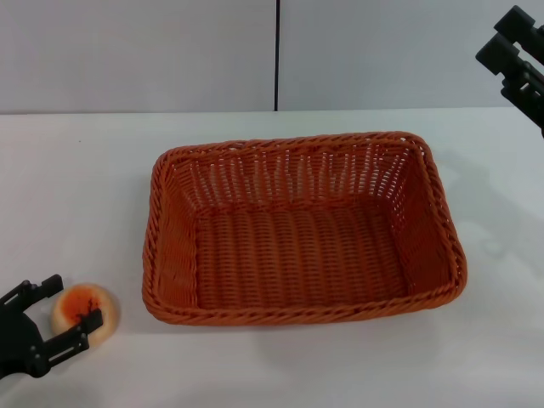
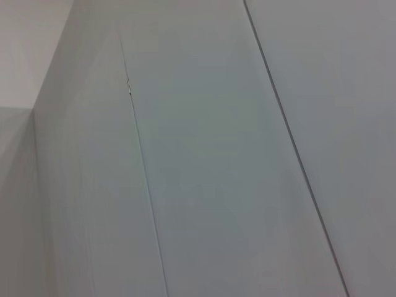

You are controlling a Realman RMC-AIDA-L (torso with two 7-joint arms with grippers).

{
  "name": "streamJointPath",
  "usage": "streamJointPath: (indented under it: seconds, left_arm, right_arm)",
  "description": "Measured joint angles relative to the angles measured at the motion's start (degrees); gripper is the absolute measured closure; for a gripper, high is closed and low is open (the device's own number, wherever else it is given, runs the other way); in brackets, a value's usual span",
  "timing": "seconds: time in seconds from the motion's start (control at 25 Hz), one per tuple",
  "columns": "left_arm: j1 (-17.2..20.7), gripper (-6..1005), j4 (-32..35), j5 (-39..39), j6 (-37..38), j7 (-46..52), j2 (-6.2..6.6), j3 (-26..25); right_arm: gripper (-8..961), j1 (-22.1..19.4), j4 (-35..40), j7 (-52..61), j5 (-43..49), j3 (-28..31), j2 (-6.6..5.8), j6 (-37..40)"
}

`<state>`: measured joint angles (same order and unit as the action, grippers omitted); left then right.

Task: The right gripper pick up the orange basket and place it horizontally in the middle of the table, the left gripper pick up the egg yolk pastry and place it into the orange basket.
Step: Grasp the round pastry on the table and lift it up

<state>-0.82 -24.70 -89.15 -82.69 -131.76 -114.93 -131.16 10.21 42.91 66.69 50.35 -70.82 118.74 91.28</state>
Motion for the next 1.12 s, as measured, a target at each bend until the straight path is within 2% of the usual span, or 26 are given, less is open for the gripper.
streamJointPath:
  seconds: [0.32,0.52,0.64,0.76,0.8,0.96,1.12]
  left_arm:
    - [1.0,224,0.0,-0.1,1.4,-0.4,-0.55,0.0]
    - [1.5,231,0.0,-0.1,-0.1,-0.2,-0.11,-0.3]
    - [1.9,318,0.0,0.0,-1.1,-0.9,-0.53,-2.7]
    - [1.9,406,0.0,0.0,-1.1,-0.9,-0.53,-2.7]
    - [2.1,435,0.0,0.0,-1.5,-1.2,-0.98,-4.1]
    - [2.2,611,0.0,0.0,-1.6,-1.2,-1.25,-4.4]
    - [2.4,693,0.0,0.3,-1.9,-1.3,-1.31,-5.4]
  right_arm:
    - [368,0.4,-1.0,0.0,-0.1,0.4,-0.08,0.1]
    - [368,0.4,-1.1,-0.1,-0.2,0.9,-0.09,0.1]
    - [368,0.4,-1.2,-0.1,-0.2,0.9,-0.09,0.1]
    - [368,0.5,-1.7,-0.1,-0.3,1.1,-0.09,0.1]
    - [368,0.6,-2.0,-0.1,-0.3,1.3,-0.09,0.1]
    - [368,1.0,-3.5,-0.4,-0.4,1.7,-0.09,0.1]
    - [368,1.0,-3.7,-0.8,-0.4,1.7,-0.10,0.1]
